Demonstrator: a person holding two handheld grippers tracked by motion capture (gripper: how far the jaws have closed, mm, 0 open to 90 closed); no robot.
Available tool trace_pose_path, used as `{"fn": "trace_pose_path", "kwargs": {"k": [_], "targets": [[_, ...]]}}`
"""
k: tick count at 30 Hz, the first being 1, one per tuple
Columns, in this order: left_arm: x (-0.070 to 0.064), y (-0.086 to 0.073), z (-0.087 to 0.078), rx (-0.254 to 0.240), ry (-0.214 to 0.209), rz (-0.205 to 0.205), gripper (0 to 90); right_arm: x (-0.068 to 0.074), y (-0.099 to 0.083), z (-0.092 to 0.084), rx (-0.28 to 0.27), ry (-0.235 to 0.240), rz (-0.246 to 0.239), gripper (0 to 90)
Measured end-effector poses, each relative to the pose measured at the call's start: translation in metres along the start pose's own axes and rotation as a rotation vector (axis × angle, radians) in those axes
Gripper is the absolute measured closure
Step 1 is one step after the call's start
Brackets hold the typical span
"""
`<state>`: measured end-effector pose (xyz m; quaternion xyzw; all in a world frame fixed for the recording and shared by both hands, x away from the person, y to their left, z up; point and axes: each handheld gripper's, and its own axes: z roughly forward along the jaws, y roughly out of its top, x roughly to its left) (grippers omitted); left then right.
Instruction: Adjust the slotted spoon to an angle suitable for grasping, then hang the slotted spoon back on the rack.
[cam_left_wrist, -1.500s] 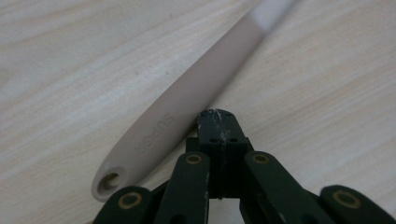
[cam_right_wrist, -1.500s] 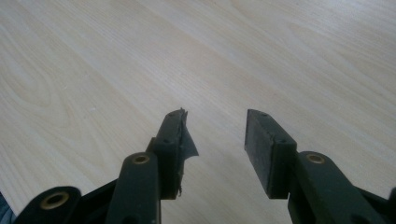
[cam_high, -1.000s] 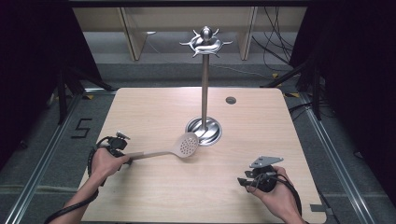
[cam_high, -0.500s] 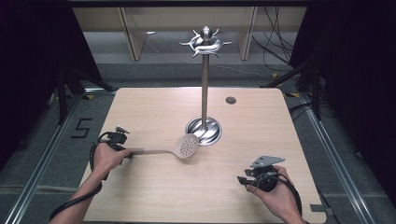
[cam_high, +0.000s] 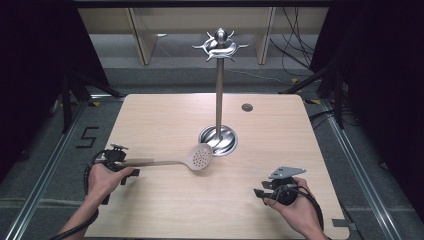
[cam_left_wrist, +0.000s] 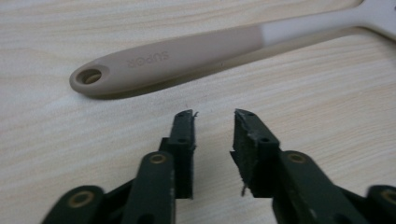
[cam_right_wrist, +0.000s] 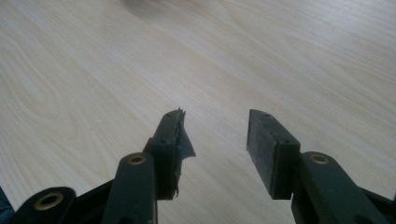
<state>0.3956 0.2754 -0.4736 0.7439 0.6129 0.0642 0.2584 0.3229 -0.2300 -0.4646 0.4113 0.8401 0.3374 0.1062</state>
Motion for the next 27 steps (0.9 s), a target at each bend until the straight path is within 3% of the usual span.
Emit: {"fn": "trace_pose_path", "kwargs": {"k": [4,5,6,8,12,13,16,17,19,22,24,27], "targets": [[0.001,-0.004,-0.005,-0.035,0.018,-0.014,54.1,-0.001,0.000,-0.002,0.000,0.005,0.014,56.6],[0.000,-0.004,-0.004,-0.050,0.021,-0.029,51.8,-0.003,-0.001,0.000,-0.022,-0.001,0.003,56.5],[0.001,-0.004,-0.004,-0.050,0.025,-0.032,49.4,-0.002,-0.002,0.003,-0.065,-0.002,0.021,56.4],[0.000,-0.003,-0.003,-0.073,0.041,-0.052,45.3,-0.003,-0.001,-0.002,-0.011,0.005,0.019,56.1],[0.001,-0.001,-0.003,-0.083,0.048,-0.062,39.4,-0.005,-0.002,-0.002,-0.027,-0.004,0.009,55.7],[-0.001,-0.001,-0.002,-0.104,0.055,-0.083,38.2,-0.004,-0.001,-0.004,-0.013,-0.001,0.021,55.6],[0.001,-0.001,-0.002,-0.088,0.058,-0.075,35.1,-0.004,-0.001,-0.005,-0.020,-0.008,0.022,55.4],[0.003,-0.001,-0.002,-0.087,0.058,-0.085,33.9,-0.005,-0.001,-0.004,-0.018,-0.012,0.002,55.3],[0.002,0.000,-0.002,-0.097,0.066,-0.097,33.6,-0.003,-0.001,-0.005,-0.026,-0.012,0.025,55.3],[0.001,0.001,-0.004,-0.110,0.065,-0.109,32.3,-0.002,0.000,-0.007,-0.017,-0.016,0.016,55.2],[0.001,0.005,-0.006,-0.105,0.054,-0.120,31.3,-0.001,0.001,-0.007,-0.024,-0.022,-0.019,55.1],[0.002,0.010,-0.006,-0.099,0.061,-0.127,30.9,0.000,0.002,-0.006,-0.023,-0.013,-0.005,54.9]]}}
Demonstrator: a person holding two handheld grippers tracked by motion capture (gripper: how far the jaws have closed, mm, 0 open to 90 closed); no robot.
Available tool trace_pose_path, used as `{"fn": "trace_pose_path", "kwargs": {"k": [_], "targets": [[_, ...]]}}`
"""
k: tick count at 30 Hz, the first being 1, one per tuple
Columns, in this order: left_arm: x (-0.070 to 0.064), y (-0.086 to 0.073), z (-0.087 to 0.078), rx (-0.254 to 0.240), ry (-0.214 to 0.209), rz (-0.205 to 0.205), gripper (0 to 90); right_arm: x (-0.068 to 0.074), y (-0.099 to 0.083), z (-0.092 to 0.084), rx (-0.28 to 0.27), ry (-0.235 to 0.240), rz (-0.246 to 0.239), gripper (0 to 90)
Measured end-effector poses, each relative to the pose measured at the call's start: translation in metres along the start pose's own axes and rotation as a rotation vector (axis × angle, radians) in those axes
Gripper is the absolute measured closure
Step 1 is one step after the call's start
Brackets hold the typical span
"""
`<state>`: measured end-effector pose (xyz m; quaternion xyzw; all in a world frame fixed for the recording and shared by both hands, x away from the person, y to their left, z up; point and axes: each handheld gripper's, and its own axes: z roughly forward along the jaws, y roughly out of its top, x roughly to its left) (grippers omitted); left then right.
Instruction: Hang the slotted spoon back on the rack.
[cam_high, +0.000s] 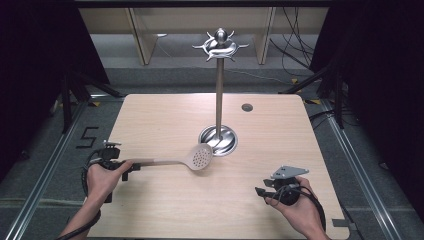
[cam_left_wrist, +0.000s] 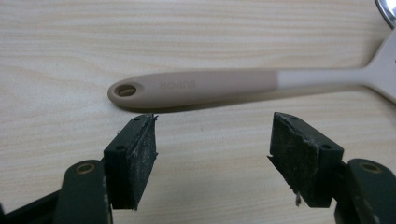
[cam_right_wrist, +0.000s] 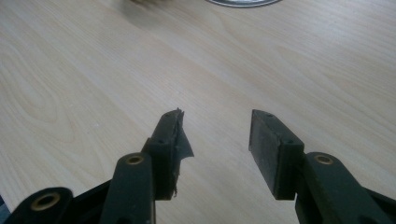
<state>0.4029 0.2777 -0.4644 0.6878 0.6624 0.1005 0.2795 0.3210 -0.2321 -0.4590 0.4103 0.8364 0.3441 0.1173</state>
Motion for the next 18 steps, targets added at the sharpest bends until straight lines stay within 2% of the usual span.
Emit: {"fn": "trace_pose_path", "kwargs": {"k": [2,3,5,6,7,9,10,11,12,13,15,16,18], "targets": [[-0.002,0.006,0.002,0.031,0.049,-0.027,30.8,0.000,0.001,0.001,0.004,0.002,0.002,54.8],[-0.003,0.011,0.007,0.058,0.062,-0.051,30.8,-0.001,0.001,0.002,-0.001,0.002,-0.022,54.8],[-0.004,0.016,0.014,0.074,0.062,-0.091,30.8,-0.002,0.000,0.001,-0.004,0.000,-0.020,54.7],[-0.004,0.016,0.014,0.074,0.062,-0.091,30.8,-0.002,0.000,0.000,-0.009,0.000,-0.014,54.7],[-0.005,0.021,0.019,0.112,0.061,-0.127,30.8,0.000,0.001,-0.001,-0.005,0.002,0.006,54.7],[-0.005,0.023,0.022,0.111,0.060,-0.138,30.6,0.000,0.001,-0.001,-0.008,-0.004,-0.008,54.7],[-0.005,0.026,0.024,0.129,0.066,-0.151,29.5,0.000,0.001,0.000,-0.009,-0.009,-0.026,54.7],[-0.008,0.030,0.031,0.162,0.076,-0.181,28.4,0.000,0.001,0.001,-0.012,-0.010,-0.030,54.7],[-0.008,0.030,0.031,0.162,0.076,-0.181,28.4,0.000,0.001,0.001,-0.012,-0.010,-0.030,54.7],[-0.009,0.034,0.036,0.179,0.073,-0.199,28.3,0.002,0.001,0.000,-0.003,-0.012,-0.029,54.6],[-0.008,0.036,0.037,0.195,0.083,-0.188,27.8,0.002,0.001,0.000,-0.004,-0.013,-0.032,54.6],[-0.009,0.038,0.038,0.196,0.087,-0.205,27.8,0.002,0.001,-0.001,-0.003,-0.015,-0.031,54.6],[-0.010,0.044,0.038,0.218,0.095,-0.218,25.6,0.002,0.001,-0.001,-0.008,-0.012,-0.007,54.6]]}}
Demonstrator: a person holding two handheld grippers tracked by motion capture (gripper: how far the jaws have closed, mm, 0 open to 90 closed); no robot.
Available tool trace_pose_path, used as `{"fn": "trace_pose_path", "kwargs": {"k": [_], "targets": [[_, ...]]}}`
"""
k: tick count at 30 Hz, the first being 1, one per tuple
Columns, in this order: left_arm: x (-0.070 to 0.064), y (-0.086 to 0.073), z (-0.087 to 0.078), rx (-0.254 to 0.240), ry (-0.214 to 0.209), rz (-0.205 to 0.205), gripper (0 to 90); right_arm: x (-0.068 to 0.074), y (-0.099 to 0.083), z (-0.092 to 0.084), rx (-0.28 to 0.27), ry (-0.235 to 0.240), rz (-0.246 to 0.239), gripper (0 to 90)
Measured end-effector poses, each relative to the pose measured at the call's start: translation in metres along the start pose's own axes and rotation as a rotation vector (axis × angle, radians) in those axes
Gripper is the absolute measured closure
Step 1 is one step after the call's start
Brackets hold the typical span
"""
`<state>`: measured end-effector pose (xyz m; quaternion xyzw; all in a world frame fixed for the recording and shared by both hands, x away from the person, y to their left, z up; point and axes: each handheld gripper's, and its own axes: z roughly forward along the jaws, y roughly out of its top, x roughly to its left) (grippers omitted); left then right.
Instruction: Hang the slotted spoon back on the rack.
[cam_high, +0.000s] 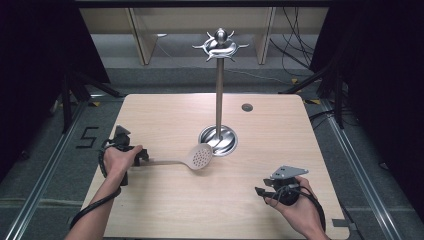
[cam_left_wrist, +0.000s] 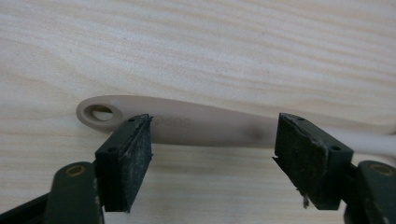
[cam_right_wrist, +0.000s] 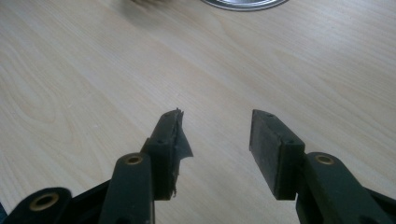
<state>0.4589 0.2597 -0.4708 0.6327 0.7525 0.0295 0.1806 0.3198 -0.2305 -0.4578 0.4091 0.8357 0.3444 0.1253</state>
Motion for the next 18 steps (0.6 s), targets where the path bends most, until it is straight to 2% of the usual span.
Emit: {"fn": "trace_pose_path", "kwargs": {"k": [1,2,3,4,6,10,12,18], "targets": [[0.000,0.000,0.000,0.000,0.000,0.000,24.0,0.000,-0.001,0.001,-0.004,-0.001,-0.004,54.5],[-0.002,0.001,0.001,0.018,0.004,-0.031,22.4,-0.001,0.000,0.001,0.005,0.001,-0.020,54.5],[-0.002,0.001,0.001,0.018,0.004,-0.031,21.9,-0.001,0.000,0.001,0.005,0.001,-0.020,54.5],[-0.001,0.000,0.001,0.000,-0.006,-0.059,21.8,0.000,0.000,0.001,0.012,0.008,-0.010,54.4],[-0.001,-0.001,0.000,-0.007,-0.011,-0.070,21.5,0.000,0.000,0.001,0.011,0.008,-0.025,54.3],[0.003,-0.004,-0.002,-0.046,-0.024,-0.142,19.6,0.000,0.000,0.001,0.013,0.014,-0.022,54.1],[0.008,-0.006,-0.001,-0.053,-0.010,-0.184,19.5,0.001,0.000,0.002,0.010,0.015,-0.020,53.9],[0.015,-0.006,0.006,-0.029,0.006,-0.190,19.2,0.001,0.000,0.003,0.005,0.011,-0.032,53.5]]}}
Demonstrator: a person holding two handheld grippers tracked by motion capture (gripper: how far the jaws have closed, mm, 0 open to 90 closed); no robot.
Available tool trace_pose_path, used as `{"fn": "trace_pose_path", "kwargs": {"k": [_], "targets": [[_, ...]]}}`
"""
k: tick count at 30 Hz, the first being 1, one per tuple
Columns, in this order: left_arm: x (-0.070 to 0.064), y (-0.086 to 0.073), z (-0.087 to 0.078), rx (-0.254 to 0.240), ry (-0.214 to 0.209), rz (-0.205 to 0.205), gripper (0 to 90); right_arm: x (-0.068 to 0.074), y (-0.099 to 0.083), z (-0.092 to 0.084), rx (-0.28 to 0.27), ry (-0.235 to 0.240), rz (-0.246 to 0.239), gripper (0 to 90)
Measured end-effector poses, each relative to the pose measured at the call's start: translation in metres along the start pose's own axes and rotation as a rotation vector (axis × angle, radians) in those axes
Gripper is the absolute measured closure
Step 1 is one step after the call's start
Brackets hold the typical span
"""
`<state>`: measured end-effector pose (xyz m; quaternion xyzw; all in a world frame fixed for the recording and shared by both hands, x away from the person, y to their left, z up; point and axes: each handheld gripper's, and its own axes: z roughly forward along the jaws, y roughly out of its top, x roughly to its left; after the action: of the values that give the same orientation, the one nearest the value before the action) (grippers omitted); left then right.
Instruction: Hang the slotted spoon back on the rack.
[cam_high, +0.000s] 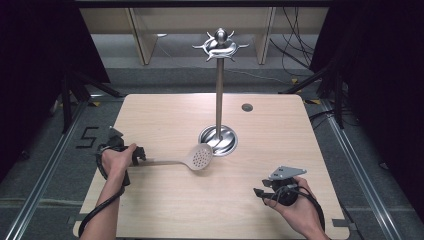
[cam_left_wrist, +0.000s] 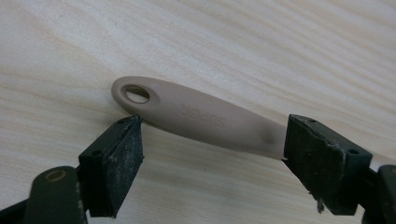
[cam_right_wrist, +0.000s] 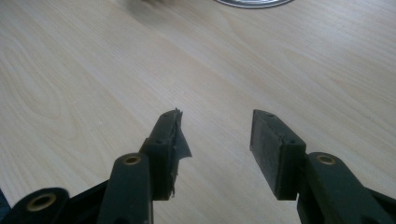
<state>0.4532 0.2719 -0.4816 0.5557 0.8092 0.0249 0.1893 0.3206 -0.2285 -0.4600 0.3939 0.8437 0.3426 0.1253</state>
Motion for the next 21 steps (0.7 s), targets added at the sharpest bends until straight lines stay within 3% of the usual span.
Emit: {"fn": "trace_pose_path", "kwargs": {"k": [4,7,11,12,13,14,17,18,19,20,21], "targets": [[0.002,0.003,0.004,0.015,0.009,-0.007,19.2,0.000,0.000,0.000,0.013,0.011,0.001,53.3],[0.002,0.008,0.006,0.027,0.002,-0.039,18.4,0.000,0.000,0.001,0.014,0.010,-0.008,53.2],[0.002,0.010,0.006,0.042,0.004,-0.038,18.2,0.001,0.000,0.001,0.026,0.018,0.009,52.9],[0.001,0.012,0.005,0.055,0.016,-0.044,19.1,0.002,-0.002,0.007,-0.024,0.012,0.002,52.8],[0.001,0.013,0.006,0.056,0.013,-0.051,19.7,0.001,-0.001,0.004,0.025,0.020,-0.010,52.6],[0.001,0.013,0.006,0.056,0.013,-0.051,19.9,0.002,-0.001,0.004,0.033,0.027,0.004,52.5],[0.000,0.017,0.007,0.059,0.014,-0.064,19.5,0.002,-0.002,0.007,0.012,0.023,-0.011,52.4],[-0.001,0.016,0.007,0.065,0.005,-0.074,19.5,0.002,-0.002,0.006,0.018,0.023,-0.012,52.2],[-0.005,0.016,0.008,0.068,0.025,-0.109,18.0,0.003,-0.002,0.006,0.025,0.031,0.005,52.0],[-0.004,0.017,0.009,0.068,0.016,-0.093,17.5,0.002,-0.002,0.006,0.022,0.037,0.004,52.0],[-0.005,0.017,0.009,0.072,0.018,-0.116,17.3,0.003,-0.002,0.006,0.027,0.039,0.011,52.0]]}}
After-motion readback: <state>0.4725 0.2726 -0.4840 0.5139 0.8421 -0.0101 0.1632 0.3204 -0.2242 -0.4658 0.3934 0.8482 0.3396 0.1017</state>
